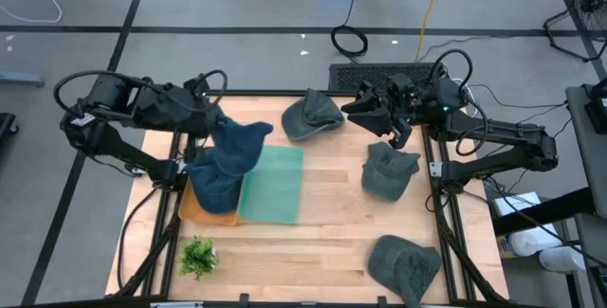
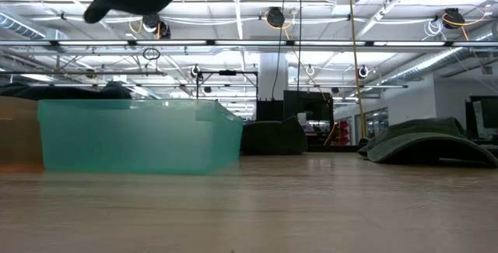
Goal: Pick & Place hat
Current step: Put the blue cap into the orange bin
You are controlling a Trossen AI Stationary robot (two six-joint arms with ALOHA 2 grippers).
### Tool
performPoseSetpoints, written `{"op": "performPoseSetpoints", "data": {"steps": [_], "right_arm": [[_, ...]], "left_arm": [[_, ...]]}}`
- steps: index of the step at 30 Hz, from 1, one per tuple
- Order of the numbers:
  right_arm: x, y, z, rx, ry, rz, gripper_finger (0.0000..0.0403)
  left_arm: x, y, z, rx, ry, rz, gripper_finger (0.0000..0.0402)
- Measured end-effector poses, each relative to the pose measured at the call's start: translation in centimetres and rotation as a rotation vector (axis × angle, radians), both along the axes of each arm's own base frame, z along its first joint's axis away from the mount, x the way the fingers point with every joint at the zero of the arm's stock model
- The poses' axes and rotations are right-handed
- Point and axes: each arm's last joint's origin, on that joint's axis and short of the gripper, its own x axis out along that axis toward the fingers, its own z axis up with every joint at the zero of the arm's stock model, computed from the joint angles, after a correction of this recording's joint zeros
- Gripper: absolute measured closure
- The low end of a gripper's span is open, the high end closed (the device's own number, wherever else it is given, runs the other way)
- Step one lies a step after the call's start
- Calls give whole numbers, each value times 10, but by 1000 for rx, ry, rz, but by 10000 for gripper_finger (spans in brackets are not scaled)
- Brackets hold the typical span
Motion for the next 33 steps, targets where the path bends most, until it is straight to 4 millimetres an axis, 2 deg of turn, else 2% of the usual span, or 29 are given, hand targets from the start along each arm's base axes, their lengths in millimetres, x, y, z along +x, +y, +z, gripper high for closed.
{"op": "performPoseSetpoints", "data": {"steps": [8,17,20,25,28,33], "right_arm": [[0,0,0,-8,-2,-4,275],[0,0,0,-11,-3,-6,275],[0,0,0,-12,-3,-4,275],[0,0,0,-11,-2,-1,275],[0,0,0,-12,-1,2,275],[0,0,0,-11,-1,3,275]], "left_arm": [[-3,-5,-3,-238,17,6,382],[-2,-6,-6,-476,-1,221,382],[2,-8,-17,-542,48,268,382],[4,-13,-49,-611,191,309,382],[-3,-12,-63,-627,234,356,382],[-20,-12,-73,-666,259,349,382]]}}
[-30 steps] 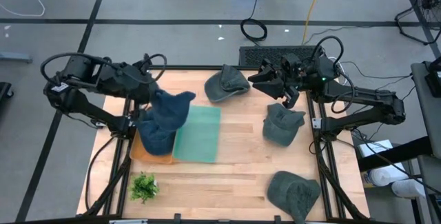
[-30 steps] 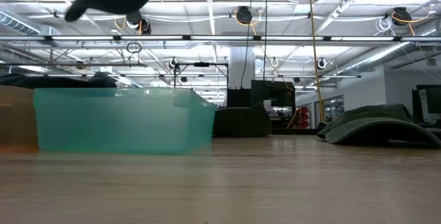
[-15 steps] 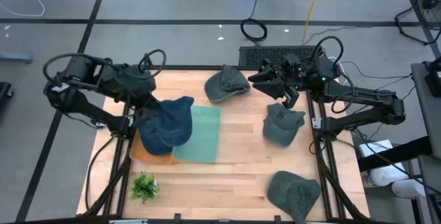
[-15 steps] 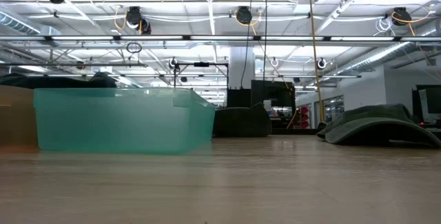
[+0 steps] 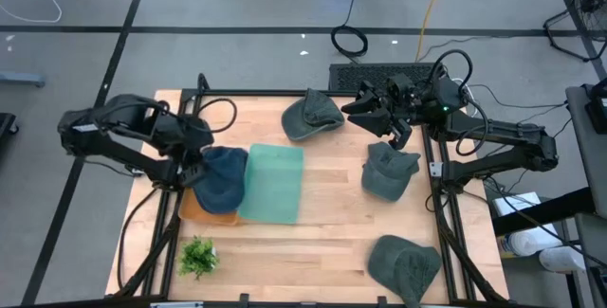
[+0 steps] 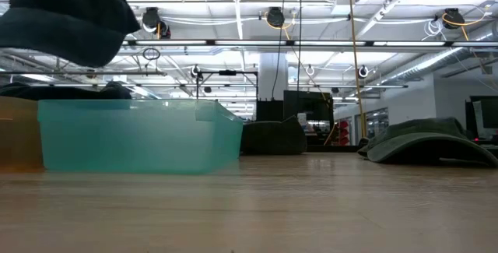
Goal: Pick & Place hat
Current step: Put the blue cap into the orange bin
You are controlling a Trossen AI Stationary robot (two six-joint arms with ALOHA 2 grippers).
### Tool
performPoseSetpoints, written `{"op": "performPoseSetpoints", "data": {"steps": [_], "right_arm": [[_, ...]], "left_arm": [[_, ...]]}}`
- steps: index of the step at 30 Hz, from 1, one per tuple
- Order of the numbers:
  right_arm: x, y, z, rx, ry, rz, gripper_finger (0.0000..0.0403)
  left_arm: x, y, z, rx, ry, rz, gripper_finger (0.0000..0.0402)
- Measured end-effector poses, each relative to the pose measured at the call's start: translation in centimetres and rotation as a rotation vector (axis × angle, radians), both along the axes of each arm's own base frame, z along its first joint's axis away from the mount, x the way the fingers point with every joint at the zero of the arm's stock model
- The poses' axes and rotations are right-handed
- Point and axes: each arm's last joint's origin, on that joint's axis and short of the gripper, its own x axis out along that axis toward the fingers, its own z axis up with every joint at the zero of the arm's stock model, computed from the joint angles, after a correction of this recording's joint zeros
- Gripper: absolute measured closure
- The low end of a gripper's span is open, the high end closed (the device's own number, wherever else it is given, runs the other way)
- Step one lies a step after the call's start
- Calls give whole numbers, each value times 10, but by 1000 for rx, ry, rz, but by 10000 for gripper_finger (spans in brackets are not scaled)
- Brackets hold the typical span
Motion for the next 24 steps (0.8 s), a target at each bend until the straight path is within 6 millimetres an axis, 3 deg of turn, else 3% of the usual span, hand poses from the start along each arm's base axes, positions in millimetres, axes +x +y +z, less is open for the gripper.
{"op": "performPoseSetpoints", "data": {"steps": [7,16,24], "right_arm": [[0,0,0,0,0,0,275],[0,0,0,0,1,2,275],[0,0,0,1,4,3,275]], "left_arm": [[-9,-2,-14,-8,37,13,382],[-6,-3,-50,22,178,4,382],[-4,-4,-70,44,244,-114,382]]}}
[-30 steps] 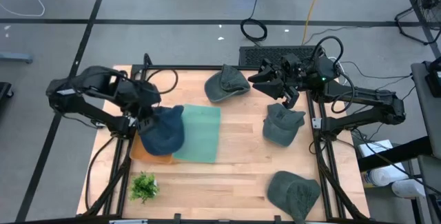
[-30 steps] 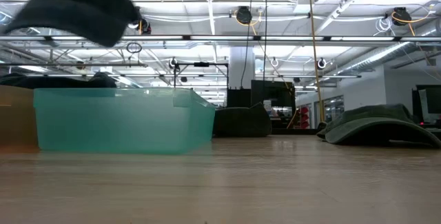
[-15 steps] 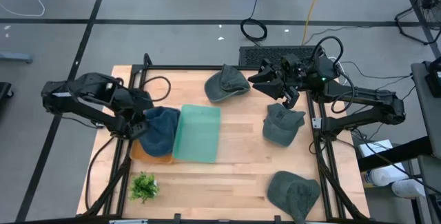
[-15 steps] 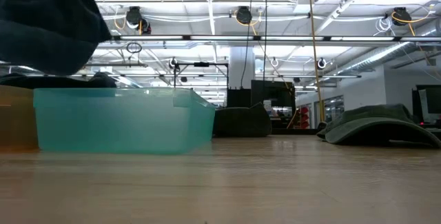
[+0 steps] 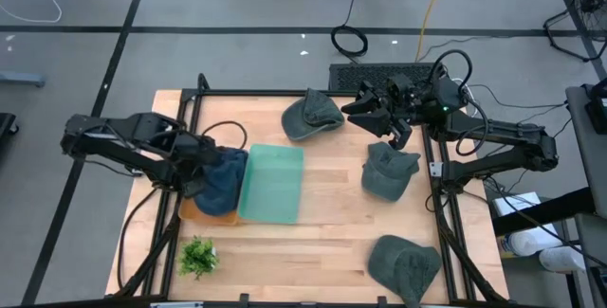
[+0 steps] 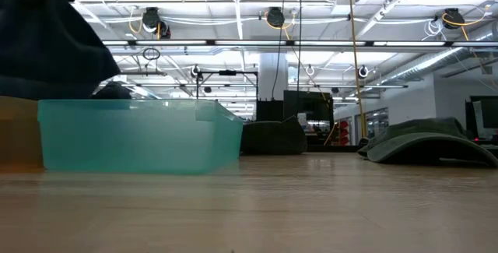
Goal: Pick & Place hat
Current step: Put the blue cap into the orange bin
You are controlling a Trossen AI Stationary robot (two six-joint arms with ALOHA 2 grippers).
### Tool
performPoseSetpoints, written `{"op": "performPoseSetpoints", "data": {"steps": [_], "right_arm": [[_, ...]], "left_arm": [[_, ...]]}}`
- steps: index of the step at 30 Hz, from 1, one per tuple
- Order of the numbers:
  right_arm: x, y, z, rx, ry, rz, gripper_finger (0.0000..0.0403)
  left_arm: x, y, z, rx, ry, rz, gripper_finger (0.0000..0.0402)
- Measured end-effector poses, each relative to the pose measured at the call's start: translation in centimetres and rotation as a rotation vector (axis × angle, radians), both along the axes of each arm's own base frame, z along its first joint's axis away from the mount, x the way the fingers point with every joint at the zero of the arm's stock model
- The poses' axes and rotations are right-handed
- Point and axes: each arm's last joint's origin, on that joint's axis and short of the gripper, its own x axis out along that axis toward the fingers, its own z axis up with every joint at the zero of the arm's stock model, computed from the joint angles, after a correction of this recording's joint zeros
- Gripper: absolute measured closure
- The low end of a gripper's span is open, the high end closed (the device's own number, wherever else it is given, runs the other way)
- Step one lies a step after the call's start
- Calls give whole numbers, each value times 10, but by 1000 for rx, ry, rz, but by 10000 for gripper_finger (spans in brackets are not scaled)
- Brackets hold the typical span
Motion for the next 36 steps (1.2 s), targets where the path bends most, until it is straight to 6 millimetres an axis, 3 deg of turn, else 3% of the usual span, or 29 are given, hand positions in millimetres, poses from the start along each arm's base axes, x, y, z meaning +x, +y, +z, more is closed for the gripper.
{"op": "performPoseSetpoints", "data": {"steps": [7,18,30,36], "right_arm": [[1,0,-1,3,14,-1,275],[1,0,-2,-21,20,-14,275],[4,-1,-5,-40,25,-27,275],[7,-1,-7,-37,38,-19,275]], "left_arm": [[1,3,-22,81,66,-59,382],[14,9,-78,191,63,1,382],[30,23,-98,388,-31,25,382],[40,22,-129,330,16,-16,377]]}}
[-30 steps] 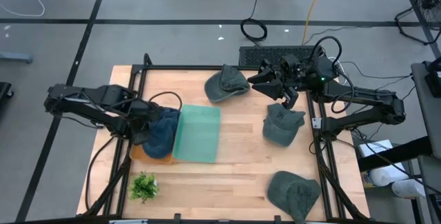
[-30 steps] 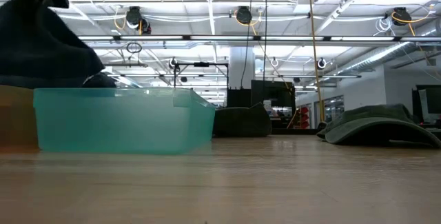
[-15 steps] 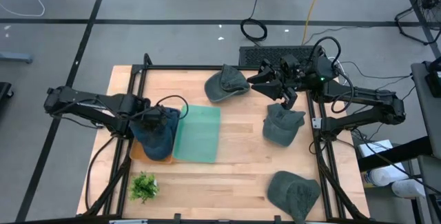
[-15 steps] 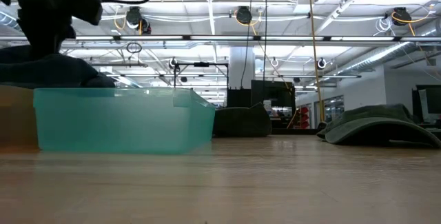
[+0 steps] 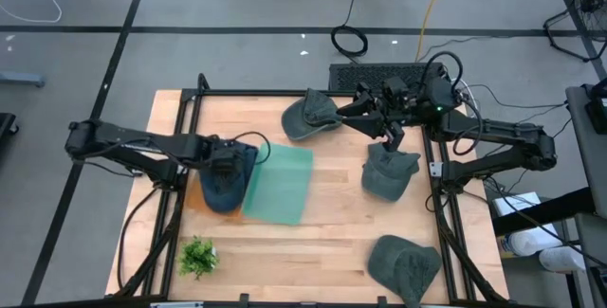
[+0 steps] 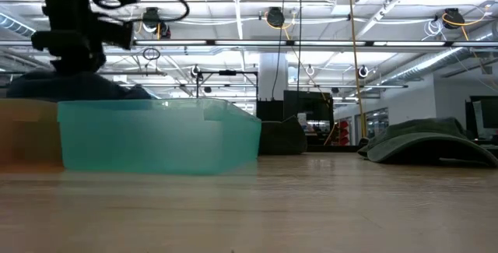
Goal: Pick & Place hat
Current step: Put the blue cap into the orange bin, then put the top left black cap into the green bin
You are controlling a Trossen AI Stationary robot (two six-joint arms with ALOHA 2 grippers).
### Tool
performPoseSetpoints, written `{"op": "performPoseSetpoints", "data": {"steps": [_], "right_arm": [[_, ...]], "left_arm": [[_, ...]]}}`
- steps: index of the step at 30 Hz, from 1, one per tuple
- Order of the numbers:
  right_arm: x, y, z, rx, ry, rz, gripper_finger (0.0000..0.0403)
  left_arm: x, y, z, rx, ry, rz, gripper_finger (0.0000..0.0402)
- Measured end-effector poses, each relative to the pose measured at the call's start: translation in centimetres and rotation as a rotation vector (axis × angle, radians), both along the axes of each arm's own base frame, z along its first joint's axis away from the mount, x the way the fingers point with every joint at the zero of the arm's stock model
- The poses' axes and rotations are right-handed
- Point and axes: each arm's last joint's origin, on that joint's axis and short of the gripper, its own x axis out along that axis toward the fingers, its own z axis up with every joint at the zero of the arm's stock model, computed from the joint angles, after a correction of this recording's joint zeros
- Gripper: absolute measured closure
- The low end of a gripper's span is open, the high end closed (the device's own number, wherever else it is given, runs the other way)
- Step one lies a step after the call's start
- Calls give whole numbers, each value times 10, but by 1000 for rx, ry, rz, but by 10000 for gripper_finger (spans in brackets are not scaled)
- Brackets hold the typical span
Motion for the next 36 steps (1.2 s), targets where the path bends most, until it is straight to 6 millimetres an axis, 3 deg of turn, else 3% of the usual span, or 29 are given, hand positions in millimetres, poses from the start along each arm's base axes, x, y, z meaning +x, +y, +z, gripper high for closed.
{"op": "performPoseSetpoints", "data": {"steps": [4,9,20,27,36], "right_arm": [[0,1,0,1,5,6,275],[0,1,0,1,6,6,275],[1,1,-2,3,21,9,275],[1,2,-2,-5,27,34,275],[1,2,-2,-4,31,33,275]], "left_arm": [[0,-1,-12,-26,64,50,322],[2,-1,-7,-33,61,65,252],[4,-2,49,-70,-113,26,113],[1,-2,79,-62,-238,-10,67],[-7,-1,114,-63,-380,-17,53]]}}
